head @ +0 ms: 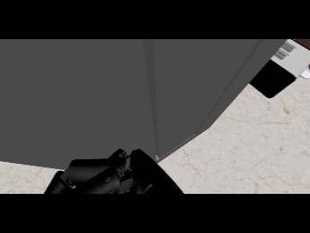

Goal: Pick up the wine, place it into the cabinet and close the cabinet

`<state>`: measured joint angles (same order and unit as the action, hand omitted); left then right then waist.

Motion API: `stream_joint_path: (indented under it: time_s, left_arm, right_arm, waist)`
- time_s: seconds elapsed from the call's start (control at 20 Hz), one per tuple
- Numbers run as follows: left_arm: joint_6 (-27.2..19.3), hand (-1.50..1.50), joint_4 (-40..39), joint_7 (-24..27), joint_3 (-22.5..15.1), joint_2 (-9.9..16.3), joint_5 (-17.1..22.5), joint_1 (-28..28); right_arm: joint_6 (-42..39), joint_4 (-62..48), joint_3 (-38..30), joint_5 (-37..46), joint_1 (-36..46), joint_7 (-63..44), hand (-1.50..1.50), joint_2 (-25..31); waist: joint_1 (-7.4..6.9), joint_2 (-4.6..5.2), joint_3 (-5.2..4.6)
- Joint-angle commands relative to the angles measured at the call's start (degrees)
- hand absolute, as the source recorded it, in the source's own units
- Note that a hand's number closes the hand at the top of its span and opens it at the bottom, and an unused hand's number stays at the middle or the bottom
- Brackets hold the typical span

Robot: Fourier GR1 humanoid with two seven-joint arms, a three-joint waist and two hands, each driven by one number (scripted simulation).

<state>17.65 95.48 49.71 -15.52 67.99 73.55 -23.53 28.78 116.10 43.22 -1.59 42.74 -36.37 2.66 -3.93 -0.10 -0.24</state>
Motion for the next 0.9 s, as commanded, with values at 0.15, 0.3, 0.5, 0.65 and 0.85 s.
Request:
stream_joint_path:
  time_s: [0.15, 0.3, 0.5, 0.65, 0.85]
  left_arm:
    - [6.8, -1.50, -3.4, -0.4, 3.7, 0.6, 0.6, -2.3]
    - [7.9, -1.50, -3.6, 0.2, 5.9, 0.0, -0.4, -3.6]
    - [7.8, -1.50, -4.6, -2.6, 9.3, 0.7, 1.6, -2.7]
    - [10.2, -1.50, -4.9, -1.2, 8.9, -1.2, -1.1, -4.6]
    - [9.2, -1.50, -4.6, -3.7, 9.8, -1.4, 0.1, -3.3]
  right_arm:
    - [-1.8, -20.7, -11.9, -10.8, 16.3, 5.3, 1.50, -2.6]
    - [-8.5, -27.2, -16.8, -12.9, 18.9, 8.9, 1.50, -2.6]
    - [-14.7, -37.1, -18.8, -17.8, 21.8, 16.3, 1.50, -2.7]
    - [-23.1, -39.8, -18.6, -25.7, 23.0, 11.7, 1.50, -2.7]
    - [-39.2, -42.4, -16.8, -33.2, 23.0, 5.6, 1.50, -2.0]
  waist:
    - [0.08, 0.48, 0.15]
    - [0.64, 0.36, 0.20]
    - [0.81, 0.58, 0.21]
    - [-0.49, 0.59, 0.16]
    - [0.43, 0.84, 0.17]
